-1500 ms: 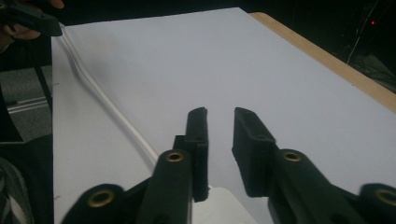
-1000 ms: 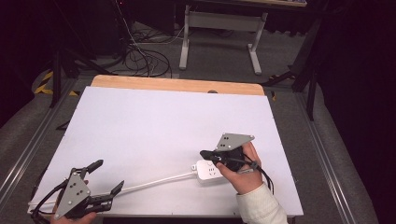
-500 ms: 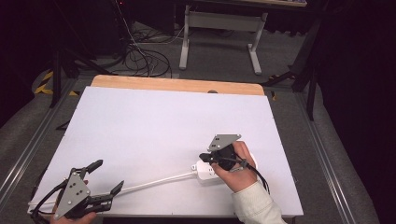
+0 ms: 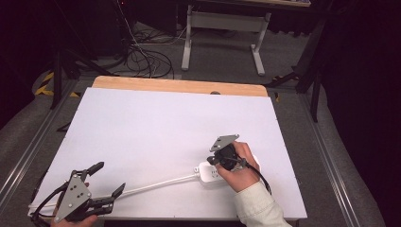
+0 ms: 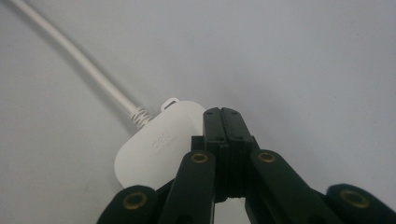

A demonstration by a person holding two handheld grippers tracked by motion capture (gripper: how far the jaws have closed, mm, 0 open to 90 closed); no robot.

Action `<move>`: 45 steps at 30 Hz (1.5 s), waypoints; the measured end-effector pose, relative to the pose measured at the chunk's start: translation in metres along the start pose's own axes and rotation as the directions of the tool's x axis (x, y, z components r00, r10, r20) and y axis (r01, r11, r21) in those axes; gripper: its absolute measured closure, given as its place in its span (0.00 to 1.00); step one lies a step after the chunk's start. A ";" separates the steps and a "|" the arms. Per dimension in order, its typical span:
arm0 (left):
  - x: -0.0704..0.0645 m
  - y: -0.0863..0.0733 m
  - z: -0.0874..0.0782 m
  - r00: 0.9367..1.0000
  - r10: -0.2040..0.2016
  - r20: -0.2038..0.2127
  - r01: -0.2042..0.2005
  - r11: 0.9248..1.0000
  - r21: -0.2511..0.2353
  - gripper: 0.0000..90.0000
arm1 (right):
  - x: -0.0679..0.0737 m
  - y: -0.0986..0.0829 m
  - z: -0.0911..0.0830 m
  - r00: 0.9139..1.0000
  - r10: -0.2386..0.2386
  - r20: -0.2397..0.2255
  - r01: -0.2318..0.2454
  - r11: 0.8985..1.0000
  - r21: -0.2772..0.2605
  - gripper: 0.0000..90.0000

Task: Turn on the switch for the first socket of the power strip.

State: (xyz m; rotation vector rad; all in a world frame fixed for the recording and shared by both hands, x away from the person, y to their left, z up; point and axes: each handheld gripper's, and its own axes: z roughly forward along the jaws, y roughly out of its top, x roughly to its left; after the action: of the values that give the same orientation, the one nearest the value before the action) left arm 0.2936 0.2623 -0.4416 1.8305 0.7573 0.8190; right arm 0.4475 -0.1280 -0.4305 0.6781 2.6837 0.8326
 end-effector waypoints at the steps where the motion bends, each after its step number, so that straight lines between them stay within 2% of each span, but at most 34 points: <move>1: 0.000 0.000 0.000 1.000 0.000 0.000 0.000 1.000 0.000 0.17 | 0.000 0.000 0.000 1.000 0.000 0.000 0.000 1.000 0.000 1.00; 5: 0.000 0.000 0.000 1.000 0.001 -0.001 -0.001 1.000 -0.001 0.17 | -0.001 -0.001 0.002 1.000 0.019 0.004 -0.019 1.000 0.017 1.00; 19: 0.000 0.000 0.000 1.000 0.001 0.000 -0.001 1.000 -0.001 0.17 | -0.001 -0.003 0.005 0.999 0.032 -0.013 -0.031 0.998 0.058 1.00; 29: 0.000 0.000 0.000 1.000 -0.001 0.000 0.001 1.000 0.000 0.17 | -0.002 -0.003 0.007 0.999 0.043 -0.014 -0.042 0.997 0.060 1.00; 33: 0.000 0.000 0.000 1.000 0.000 0.001 0.000 1.000 -0.001 0.17 | -0.003 -0.004 0.007 0.999 0.039 -0.022 -0.038 0.997 0.062 1.00; 35: 0.000 0.000 0.000 1.000 0.000 0.000 0.000 1.000 0.000 0.17 | -0.003 -0.004 0.008 0.998 0.057 -0.028 -0.056 0.997 0.051 1.00; 38: 0.000 0.000 0.000 1.000 0.000 0.001 0.000 1.000 -0.001 0.17 | -0.005 -0.004 0.008 0.998 0.056 -0.042 -0.054 0.997 0.055 1.00; 45: 0.000 0.000 0.000 1.000 0.001 0.002 -0.001 1.000 0.000 0.17 | -0.004 -0.005 0.009 0.998 0.055 -0.035 -0.053 0.997 0.060 1.00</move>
State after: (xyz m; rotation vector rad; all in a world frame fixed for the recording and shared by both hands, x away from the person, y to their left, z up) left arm 0.2932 0.2625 -0.4415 1.8310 0.7552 0.8182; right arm 0.4524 -0.1291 -0.4400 0.7587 2.7437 0.7890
